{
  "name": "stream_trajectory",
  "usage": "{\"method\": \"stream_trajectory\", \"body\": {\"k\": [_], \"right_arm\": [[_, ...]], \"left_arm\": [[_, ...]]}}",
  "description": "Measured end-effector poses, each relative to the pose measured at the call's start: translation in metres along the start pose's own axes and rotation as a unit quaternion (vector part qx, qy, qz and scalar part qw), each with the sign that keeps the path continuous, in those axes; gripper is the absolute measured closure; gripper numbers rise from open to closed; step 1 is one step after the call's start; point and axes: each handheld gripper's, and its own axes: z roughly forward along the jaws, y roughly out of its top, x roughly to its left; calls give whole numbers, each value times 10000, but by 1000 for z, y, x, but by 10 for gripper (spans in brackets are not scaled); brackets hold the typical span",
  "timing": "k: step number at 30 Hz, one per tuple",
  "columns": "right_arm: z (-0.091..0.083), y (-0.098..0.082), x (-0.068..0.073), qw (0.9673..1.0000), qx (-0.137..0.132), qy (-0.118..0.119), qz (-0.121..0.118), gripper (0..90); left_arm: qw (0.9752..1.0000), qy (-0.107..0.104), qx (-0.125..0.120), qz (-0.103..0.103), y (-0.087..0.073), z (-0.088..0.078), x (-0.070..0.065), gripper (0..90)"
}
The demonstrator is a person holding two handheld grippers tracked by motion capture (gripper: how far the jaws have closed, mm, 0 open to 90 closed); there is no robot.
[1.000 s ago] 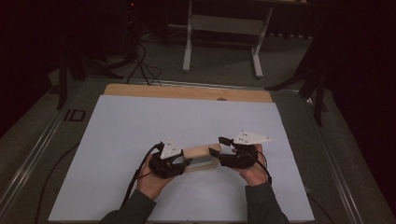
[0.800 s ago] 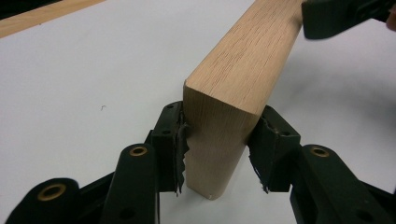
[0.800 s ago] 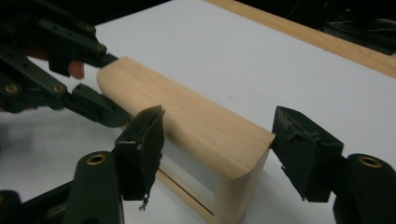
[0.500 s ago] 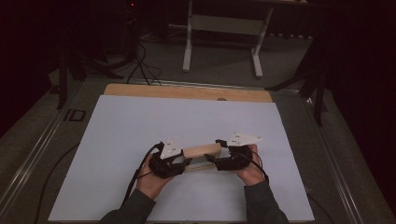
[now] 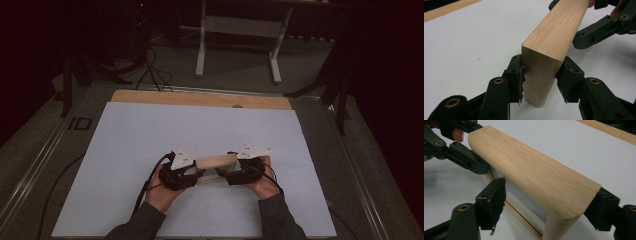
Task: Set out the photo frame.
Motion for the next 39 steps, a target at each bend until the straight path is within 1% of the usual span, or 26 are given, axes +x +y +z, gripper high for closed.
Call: {"method": "stream_trajectory", "body": {"k": [1,2,3,6,9,11,18,23,28,30,39], "right_arm": [[-1,0,0,10000,-19,-22,-17,298],[-1,0,0,10000,-19,-22,-17,298],[-3,-1,-1,10000,-70,-23,-4,327],[-4,-1,-2,10000,-81,-8,-2,340],[-5,-1,-1,10000,-66,-9,-71,370],[-5,-1,-1,9999,-55,6,-105,382],[-6,0,-1,9999,-60,39,-113,397],[-6,1,0,9999,-51,42,-126,405],[-6,1,0,9998,21,58,-172,419],[-8,1,-2,9997,61,115,-222,443],[-12,0,-3,9990,141,218,-371,491]], "left_arm": [[10000,15,5,2,0,-1,1,584],[10000,15,5,2,0,-1,1,584],[10000,17,9,-2,0,-1,2,584],[10000,24,8,-3,0,-1,3,584],[10000,45,36,-4,0,-2,4,580],[10000,49,43,-12,0,-2,5,577],[10000,13,44,-26,0,-3,6,576],[10000,-3,58,14,0,-4,8,575],[10000,18,59,64,0,-4,8,575],[9999,24,82,114,0,-4,8,574],[9999,24,67,143,0,-5,8,569]]}}
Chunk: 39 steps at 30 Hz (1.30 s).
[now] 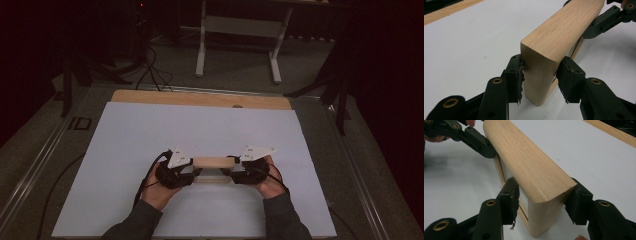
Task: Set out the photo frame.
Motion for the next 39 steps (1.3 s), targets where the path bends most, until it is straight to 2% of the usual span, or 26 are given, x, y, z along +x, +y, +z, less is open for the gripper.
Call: {"method": "stream_trajectory", "body": {"k": [8,15,27,31,34,39], "right_arm": [[-4,-1,-2,9998,82,2,-187,523],[-6,-2,-2,9997,105,-8,-236,545],[-13,-2,-6,9996,112,-89,-261,551],[-15,-3,-6,9995,107,-84,-294,570],[-15,-3,-5,9994,113,-92,-321,571],[-14,-2,-5,9992,139,-151,-352,570]], "left_arm": [[10000,-2,-5,14,0,-1,2,576],[9999,42,-48,-85,-1,-2,4,599],[9998,-26,-150,-146,-1,2,7,598],[9997,-79,-157,-140,-1,3,8,595],[9996,-251,-91,-136,-2,9,11,566],[9995,-286,-146,-79,-1,10,11,545]]}}
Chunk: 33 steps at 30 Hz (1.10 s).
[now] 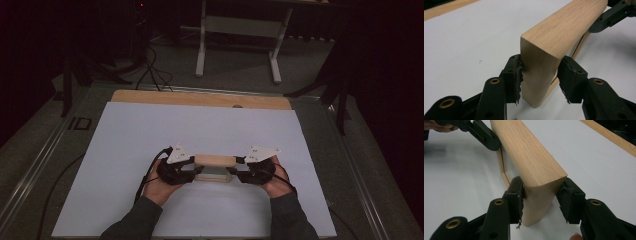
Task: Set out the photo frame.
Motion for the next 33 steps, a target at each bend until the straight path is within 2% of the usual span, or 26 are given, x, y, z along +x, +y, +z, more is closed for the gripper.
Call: {"method": "stream_trajectory", "body": {"k": [8,18,23,33], "right_arm": [[2,2,3,9999,32,-79,-70,570],[6,6,4,9999,-16,-116,36,569],[9,17,3,9998,-61,-195,14,569],[24,32,1,9997,-26,-225,-24,567]], "left_arm": [[10000,4,-44,42,1,-5,2,555],[9999,122,-69,60,2,-10,5,565],[9997,180,-111,-74,5,-15,13,567],[9995,287,-68,-95,6,-22,28,566]]}}
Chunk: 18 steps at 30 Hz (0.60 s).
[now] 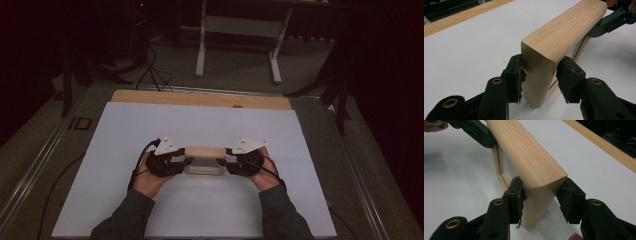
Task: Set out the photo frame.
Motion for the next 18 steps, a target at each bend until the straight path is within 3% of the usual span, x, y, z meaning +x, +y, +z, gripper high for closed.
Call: {"method": "stream_trajectory", "body": {"k": [18], "right_arm": [[17,21,-10,9999,58,-108,73,554]], "left_arm": [[9998,136,-40,-170,5,1,21,566]]}}
